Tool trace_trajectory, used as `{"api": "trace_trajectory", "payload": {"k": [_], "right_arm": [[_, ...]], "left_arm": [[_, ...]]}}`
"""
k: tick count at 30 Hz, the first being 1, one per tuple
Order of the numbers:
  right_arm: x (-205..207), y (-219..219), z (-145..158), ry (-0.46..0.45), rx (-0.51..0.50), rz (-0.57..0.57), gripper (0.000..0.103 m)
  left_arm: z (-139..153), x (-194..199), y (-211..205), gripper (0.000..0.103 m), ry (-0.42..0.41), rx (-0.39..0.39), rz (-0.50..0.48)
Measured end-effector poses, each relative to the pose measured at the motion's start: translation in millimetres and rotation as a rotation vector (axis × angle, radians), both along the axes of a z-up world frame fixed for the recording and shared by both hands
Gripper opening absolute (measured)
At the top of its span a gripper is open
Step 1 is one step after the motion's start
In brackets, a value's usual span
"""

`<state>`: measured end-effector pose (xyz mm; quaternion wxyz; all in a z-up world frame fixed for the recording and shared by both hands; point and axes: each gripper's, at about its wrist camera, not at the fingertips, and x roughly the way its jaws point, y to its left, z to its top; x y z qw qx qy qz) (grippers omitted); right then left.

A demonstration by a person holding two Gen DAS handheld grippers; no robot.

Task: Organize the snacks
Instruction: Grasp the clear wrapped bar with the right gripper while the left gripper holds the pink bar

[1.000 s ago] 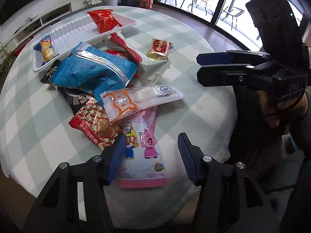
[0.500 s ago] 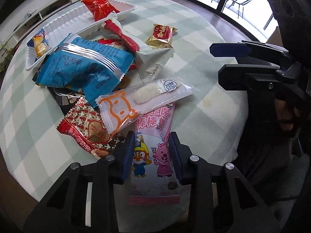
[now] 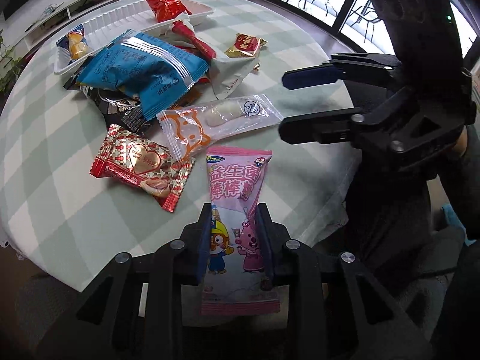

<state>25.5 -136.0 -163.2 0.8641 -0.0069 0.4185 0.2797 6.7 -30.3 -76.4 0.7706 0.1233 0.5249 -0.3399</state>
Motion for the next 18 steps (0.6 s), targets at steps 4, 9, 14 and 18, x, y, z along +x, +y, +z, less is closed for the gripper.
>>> {"api": "trace_trajectory", "payload": {"k": [4,9,14,18], "right_arm": [[11.4,14.6,-3.3,-0.001,-0.076,0.089,0.073],[26.7,26.2,-2.9,-0.004,-0.157,0.176,0.072],[37.5,51.2,-13.4,0.008,-0.278,0.309,0.068],[45.2,63.5,-22.9,0.018,-0.337,0.375,0.068]], "left_arm": [[0.1,-8.3,17.3,0.026,0.024,-0.038,0.025],[4.2,-14.8,40.6,0.026,0.036,-0.108,0.078],[3.6,-19.1,55.4,0.026,0.040,-0.156,0.118],[2.2,-19.2,66.7,0.026,0.041,-0.187,0.154]]}}
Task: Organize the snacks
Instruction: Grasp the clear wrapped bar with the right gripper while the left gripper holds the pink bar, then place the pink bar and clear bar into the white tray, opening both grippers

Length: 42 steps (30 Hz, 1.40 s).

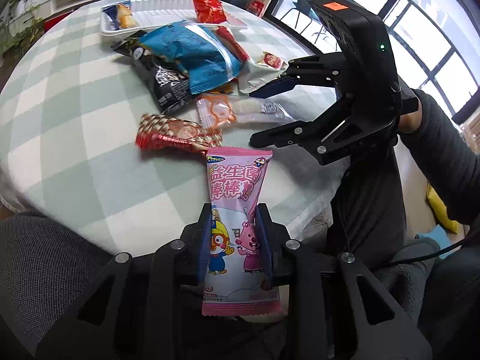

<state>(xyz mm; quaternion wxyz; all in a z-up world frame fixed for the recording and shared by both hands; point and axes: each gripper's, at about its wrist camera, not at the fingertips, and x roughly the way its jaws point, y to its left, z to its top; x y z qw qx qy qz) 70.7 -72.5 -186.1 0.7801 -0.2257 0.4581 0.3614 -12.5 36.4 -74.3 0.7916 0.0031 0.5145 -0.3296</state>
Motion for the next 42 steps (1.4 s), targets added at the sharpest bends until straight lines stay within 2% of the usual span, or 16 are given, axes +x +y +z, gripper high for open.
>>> {"api": "trace_trajectory", "payload": {"k": [4,7,8,11,12,16,21,24,30,33,38,42], "right_arm": [[6.0,-1.7,2.1,0.032,-0.009,0.007,0.058],[8.2,-5.1,4.2,0.053,-0.014,-0.018,0.043],[7.7,-5.2,4.6,0.058,-0.016,-0.021,0.035],[1.1,-4.1,5.3,0.054,-0.023,-0.028,0.019],[-0.3,-3.3,5.3,0.059,-0.019,-0.032,0.016],[-7.0,-5.4,5.2,0.069,0.021,-0.063,0.016],[-18.4,-20.0,9.4,0.103,0.160,-0.144,0.015],[-27.0,-34.1,14.0,0.123,0.273,-0.207,0.015],[-40.4,-76.3,33.5,0.138,0.560,-0.340,0.015],[-38.2,-98.7,40.5,0.140,0.656,-0.409,0.015],[-20.5,-136.3,52.9,0.104,0.706,-0.533,0.015],[6.3,-159.8,71.8,0.055,0.714,-0.609,0.015]], "left_arm": [[2.9,0.6,10.4,0.026,-0.007,-0.031,0.015],[2.6,0.0,12.6,0.026,-0.010,-0.034,0.012],[2.0,-0.4,12.8,0.026,-0.010,-0.035,0.011],[0.4,0.2,12.0,0.026,-0.010,-0.034,0.017],[0.5,-0.2,12.4,0.026,-0.011,-0.035,0.022],[2.6,-1.2,16.5,0.026,-0.017,-0.050,0.040],[5.2,-2.7,19.5,0.026,-0.022,-0.065,0.053],[8.1,-2.8,19.5,0.026,-0.024,-0.084,0.055],[19.6,7.2,26.4,0.026,-0.036,-0.135,0.076],[32.5,18.9,34.1,0.026,-0.068,-0.151,0.094],[61.7,58.5,54.5,0.026,-0.135,-0.177,0.145],[87.9,109.1,63.5,0.026,-0.180,-0.189,0.189]]}}
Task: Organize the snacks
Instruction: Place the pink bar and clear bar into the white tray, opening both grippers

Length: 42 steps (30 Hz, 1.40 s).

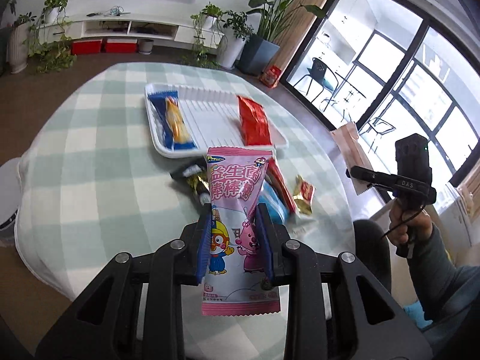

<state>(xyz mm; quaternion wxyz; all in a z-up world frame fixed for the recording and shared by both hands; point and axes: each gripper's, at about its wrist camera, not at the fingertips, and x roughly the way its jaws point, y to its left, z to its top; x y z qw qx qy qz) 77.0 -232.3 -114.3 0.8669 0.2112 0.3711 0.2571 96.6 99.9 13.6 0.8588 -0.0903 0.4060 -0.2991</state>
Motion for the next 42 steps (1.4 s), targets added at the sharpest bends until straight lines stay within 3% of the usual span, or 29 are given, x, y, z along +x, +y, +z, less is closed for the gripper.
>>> {"api": "trace_trajectory", "payload": {"k": [5,10,18,27,33,38,42], "right_arm": [[55.8,-0.5,25.3,-0.007,-0.019,-0.038,0.015],[118.6,25.6,34.0,0.043,-0.018,-0.026,0.015],[186.9,74.6,19.0,0.130,-0.087,-0.021,0.015],[215.5,83.4,-24.7,0.232,-0.146,-0.062,0.015],[221.9,81.5,-38.9,0.263,-0.151,-0.091,0.016],[227.4,87.3,-47.0,0.270,-0.197,-0.084,0.018],[227.2,88.9,-50.3,0.271,-0.207,-0.077,0.018]], "left_arm": [[22.4,77.4,-7.9,0.026,-0.025,0.030,0.046],[31.5,145.8,-51.6,0.026,-0.022,0.088,0.019],[-6.9,214.4,-102.4,0.026,0.064,0.183,0.008],[-52.6,246.5,-118.3,0.026,0.117,0.261,0.047],[-67.8,253.7,-122.6,0.027,0.125,0.284,0.065],[-71.8,253.3,-120.4,0.041,0.129,0.294,0.078],[-70.3,251.8,-120.5,0.043,0.118,0.294,0.075]]}}
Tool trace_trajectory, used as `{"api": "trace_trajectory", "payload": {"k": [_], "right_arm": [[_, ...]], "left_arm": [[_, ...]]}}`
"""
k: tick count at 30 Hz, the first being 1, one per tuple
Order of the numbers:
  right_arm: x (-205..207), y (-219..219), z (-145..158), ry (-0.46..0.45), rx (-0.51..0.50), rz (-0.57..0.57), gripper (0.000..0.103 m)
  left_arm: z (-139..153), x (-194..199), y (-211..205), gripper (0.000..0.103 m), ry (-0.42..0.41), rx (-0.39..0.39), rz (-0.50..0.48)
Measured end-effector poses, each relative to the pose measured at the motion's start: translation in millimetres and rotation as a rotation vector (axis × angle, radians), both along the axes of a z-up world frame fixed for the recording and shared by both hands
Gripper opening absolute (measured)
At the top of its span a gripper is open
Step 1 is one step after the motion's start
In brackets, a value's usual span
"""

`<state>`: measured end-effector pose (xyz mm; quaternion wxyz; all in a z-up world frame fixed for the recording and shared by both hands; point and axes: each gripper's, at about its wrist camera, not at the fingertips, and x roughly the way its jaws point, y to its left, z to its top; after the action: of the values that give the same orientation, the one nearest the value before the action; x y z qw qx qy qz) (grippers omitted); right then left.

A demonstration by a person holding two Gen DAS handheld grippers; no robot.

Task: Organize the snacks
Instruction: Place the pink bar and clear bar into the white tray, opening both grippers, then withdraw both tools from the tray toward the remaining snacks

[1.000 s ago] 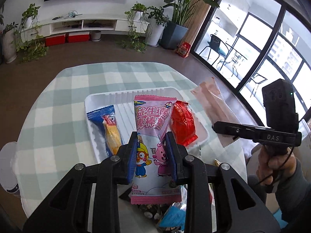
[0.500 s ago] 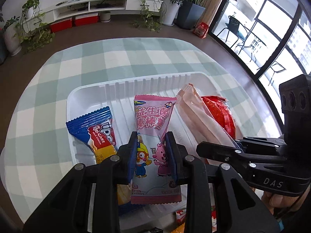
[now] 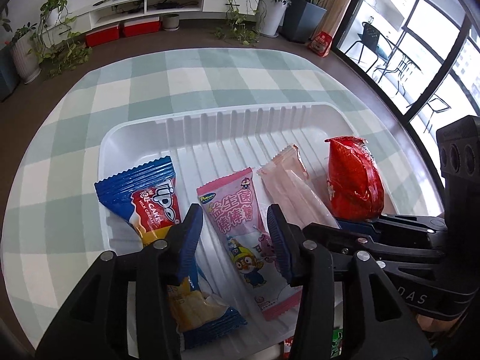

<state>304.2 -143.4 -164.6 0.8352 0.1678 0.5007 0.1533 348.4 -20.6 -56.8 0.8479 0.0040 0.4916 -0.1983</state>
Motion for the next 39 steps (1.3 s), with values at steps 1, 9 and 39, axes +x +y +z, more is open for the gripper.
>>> {"api": "trace_trajectory", "payload": {"k": [1,9,39], "right_arm": [[0.4,0.7,-0.4,-0.002,-0.004,0.003,0.018],[-2.0,3.6,4.3,-0.022,-0.012,0.007,0.034],[-259.5,-78.6,29.0,-0.365,-0.045,-0.210,0.090]], "left_arm": [[1.3,-0.6,-0.1,0.043,-0.004,0.000,-0.001],[28.1,-13.6,11.0,0.051,-0.065,-0.026,0.025],[-4.0,-351.6,70.5,0.099,0.036,-0.204,0.216]]}}
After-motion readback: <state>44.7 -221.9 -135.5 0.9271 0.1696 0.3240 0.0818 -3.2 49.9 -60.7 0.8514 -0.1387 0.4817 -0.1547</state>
